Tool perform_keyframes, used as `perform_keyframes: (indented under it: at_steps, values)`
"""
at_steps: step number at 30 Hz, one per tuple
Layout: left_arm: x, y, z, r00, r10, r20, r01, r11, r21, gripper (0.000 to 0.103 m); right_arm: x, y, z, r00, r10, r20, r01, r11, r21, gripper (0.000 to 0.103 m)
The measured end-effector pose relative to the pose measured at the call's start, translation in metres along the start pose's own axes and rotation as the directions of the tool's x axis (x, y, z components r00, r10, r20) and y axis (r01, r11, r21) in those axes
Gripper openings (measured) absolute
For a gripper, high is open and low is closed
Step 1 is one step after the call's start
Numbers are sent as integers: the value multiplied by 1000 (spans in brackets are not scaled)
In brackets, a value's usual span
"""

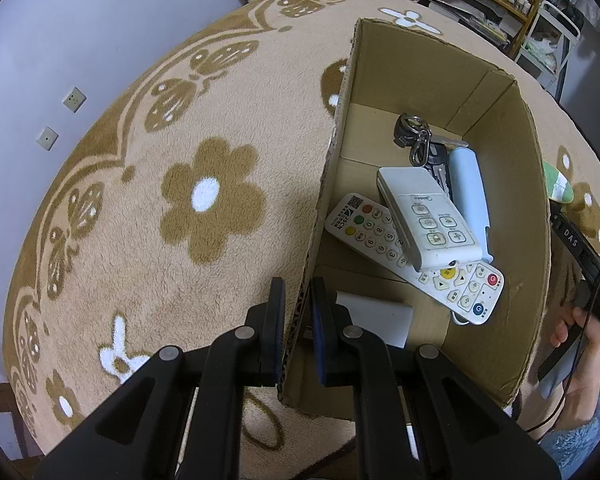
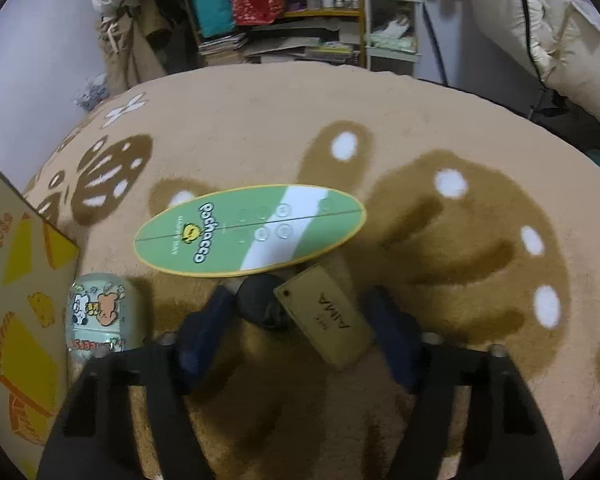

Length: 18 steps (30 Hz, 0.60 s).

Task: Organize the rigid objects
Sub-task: 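Move the right gripper to the black key fob and grasp it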

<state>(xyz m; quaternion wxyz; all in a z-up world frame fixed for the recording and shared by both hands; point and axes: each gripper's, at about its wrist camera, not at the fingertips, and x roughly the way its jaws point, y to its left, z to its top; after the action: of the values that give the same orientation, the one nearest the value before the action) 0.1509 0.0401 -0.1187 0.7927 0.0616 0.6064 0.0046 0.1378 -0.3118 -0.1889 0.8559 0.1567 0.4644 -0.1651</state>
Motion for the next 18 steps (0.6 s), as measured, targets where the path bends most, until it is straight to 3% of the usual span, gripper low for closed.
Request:
perform_keyframes:
  at_steps: [1,2,6,16,17,18]
  values:
    - [0,0,0,1000,0,0,0,1000,0,12,-2,-2,0,1000,-6,0,6,1000,5,50]
    - [0,0,0,1000,-2,0,2,1000,-2,12,-3,-6,1,1000,-7,-2,7,1000,14,32]
    - [1,0,0,1000,2,1,-2,1000,2,12,-7,-22,4,999,53,0,-53,997,55,30]
    - [2,-1,0,1000,-1,-2,1,1000,1,11,-20,-18,9,998,53,34,-54,997,50,28]
    - [2,-1,0,1000,-2,-1,2,1000,0,11,-23,-18,11,997,60,42,-62,997,54,26]
    - [2,-1,0,1000,-3,-2,3,1000,0,11,-29,-19,14,995,75,61,-79,995,62,5]
